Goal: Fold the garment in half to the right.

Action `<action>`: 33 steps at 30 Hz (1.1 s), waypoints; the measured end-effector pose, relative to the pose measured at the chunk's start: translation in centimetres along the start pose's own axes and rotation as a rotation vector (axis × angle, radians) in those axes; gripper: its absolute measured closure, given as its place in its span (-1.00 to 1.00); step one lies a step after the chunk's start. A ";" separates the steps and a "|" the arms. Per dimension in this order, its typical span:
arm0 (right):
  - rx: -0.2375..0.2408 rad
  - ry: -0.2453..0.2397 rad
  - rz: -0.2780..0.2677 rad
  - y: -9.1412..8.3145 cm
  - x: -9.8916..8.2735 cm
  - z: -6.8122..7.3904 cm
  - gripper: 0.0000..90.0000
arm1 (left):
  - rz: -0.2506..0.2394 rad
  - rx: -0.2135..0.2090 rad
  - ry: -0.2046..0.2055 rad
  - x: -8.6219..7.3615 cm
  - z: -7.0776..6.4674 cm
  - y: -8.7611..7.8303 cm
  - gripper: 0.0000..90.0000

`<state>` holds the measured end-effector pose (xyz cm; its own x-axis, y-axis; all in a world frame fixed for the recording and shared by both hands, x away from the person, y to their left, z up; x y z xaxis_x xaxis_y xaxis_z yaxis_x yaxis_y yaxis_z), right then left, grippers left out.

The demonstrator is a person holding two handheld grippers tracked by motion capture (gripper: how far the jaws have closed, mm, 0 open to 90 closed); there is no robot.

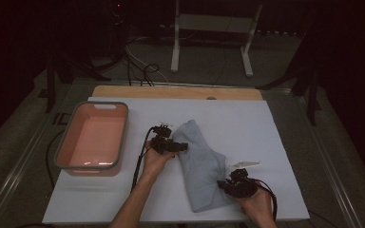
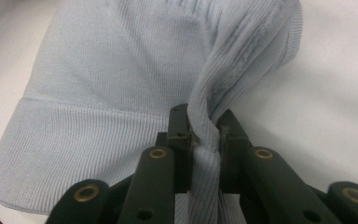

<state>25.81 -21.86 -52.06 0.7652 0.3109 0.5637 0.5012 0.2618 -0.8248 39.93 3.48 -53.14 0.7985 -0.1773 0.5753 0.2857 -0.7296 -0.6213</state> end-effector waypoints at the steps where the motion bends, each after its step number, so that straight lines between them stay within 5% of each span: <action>1: 0.000 0.001 0.000 0.0 0.0 0.0 0.76 | 0.004 0.007 0.003 0.0 0.0 0.1 -0.39; 9: 0.002 0.014 0.004 0.0 0.0 0.0 0.75 | 0.023 -0.010 0.009 0.2 -0.3 0.4 -0.13; 19: -0.013 0.036 0.018 -0.1 0.2 0.2 0.77 | 0.001 -0.064 0.031 0.7 -1.0 0.2 0.90; 33: -0.006 0.063 0.036 -0.2 0.3 0.5 0.77 | -0.011 -0.054 0.061 1.6 -1.7 -0.2 0.96</action>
<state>25.73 -21.38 -51.76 0.8065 0.2623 0.5298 0.4752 0.2456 -0.8449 40.30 2.21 -51.23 0.7613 -0.2080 0.6142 0.2640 -0.7657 -0.5866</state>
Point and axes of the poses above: each handheld gripper's, and its own axes: y roughly forward along the jaws, x roughly out of its top, z roughly to its left, the point moved 2 cm from there along y, roughly forward along the jaws, and after that the axes turned 11 degrees about -x, right-handed, at the moved point
